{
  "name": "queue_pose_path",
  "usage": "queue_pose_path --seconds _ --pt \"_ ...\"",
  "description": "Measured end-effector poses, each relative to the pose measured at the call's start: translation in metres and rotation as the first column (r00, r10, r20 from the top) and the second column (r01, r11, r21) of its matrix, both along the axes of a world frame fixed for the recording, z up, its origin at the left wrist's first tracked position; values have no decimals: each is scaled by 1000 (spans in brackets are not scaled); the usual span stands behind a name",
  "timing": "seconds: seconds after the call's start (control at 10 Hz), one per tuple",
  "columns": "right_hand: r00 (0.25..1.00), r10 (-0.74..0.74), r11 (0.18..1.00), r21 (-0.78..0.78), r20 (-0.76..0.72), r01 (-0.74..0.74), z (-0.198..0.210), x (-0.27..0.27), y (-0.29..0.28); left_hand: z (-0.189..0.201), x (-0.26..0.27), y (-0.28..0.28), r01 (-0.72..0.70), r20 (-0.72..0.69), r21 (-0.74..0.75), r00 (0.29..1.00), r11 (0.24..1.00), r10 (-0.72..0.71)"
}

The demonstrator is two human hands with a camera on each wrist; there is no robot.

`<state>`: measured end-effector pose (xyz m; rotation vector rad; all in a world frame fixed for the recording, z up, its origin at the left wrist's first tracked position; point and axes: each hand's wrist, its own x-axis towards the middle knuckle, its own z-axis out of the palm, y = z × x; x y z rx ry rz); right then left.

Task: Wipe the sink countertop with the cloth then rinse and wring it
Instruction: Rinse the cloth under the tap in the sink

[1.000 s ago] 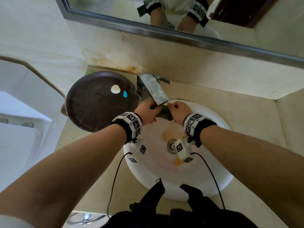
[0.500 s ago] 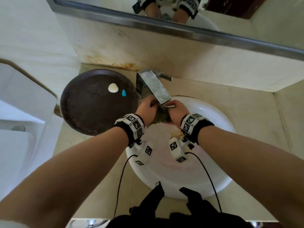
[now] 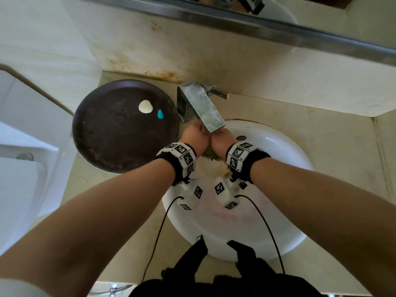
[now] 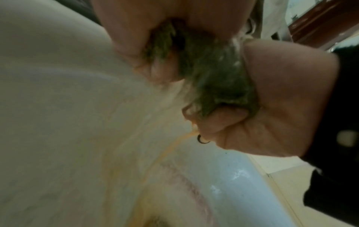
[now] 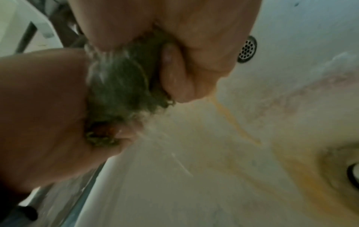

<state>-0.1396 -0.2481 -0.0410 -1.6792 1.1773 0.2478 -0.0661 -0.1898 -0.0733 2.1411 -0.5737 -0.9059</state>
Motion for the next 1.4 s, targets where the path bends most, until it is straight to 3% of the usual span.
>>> queue_pose_path --seconds 0.1,0.2,0.4,0.5,0.6,0.7,0.8,0.9,1.0,1.1,1.2,1.3,1.4 --pt "999 40 999 -17 1 -40 -5 1 -4 -3 1 -1 -29 -17 16 999 999 29" --pt "997 83 996 -35 7 -82 -6 2 -6 0 0 -1 -112 -132 -4 985 994 110" --pt "988 151 982 -112 -32 -153 -2 3 -13 21 -4 5 -66 -68 -86 996 994 60" --pt "979 199 977 -72 -33 -201 1 -5 -23 20 -2 11 16 -24 -77 1000 997 -18" --pt "988 150 989 21 -30 -150 2 -19 -31 15 0 17 8 -49 -169 999 986 -16" --pt "998 56 992 114 -20 -54 -2 -29 -36 18 1 21 -24 -21 -158 1000 987 21" --pt "987 -159 940 307 0 151 -2 -33 -35 21 -1 22 -59 -62 -163 997 985 50" --pt "960 -279 885 392 18 250 -2 -31 -28 24 -6 20 -127 -152 -204 984 971 97" --pt "931 -366 838 442 20 320 -4 -28 -25 27 -10 19 -241 -330 -237 931 941 155" --pt "921 -384 807 509 67 300 -4 -25 -22 30 -10 24 -223 -340 -238 931 945 134" --pt "961 -261 890 408 88 205 -6 -22 -18 33 -5 29 -154 -281 -206 955 966 92" --pt "996 84 992 96 39 -88 -3 -20 -17 36 -1 30 -14 -159 -132 987 991 -7" --pt "974 225 968 -119 40 -219 4 -19 -18 34 -2 28 220 -18 -48 975 974 -221"
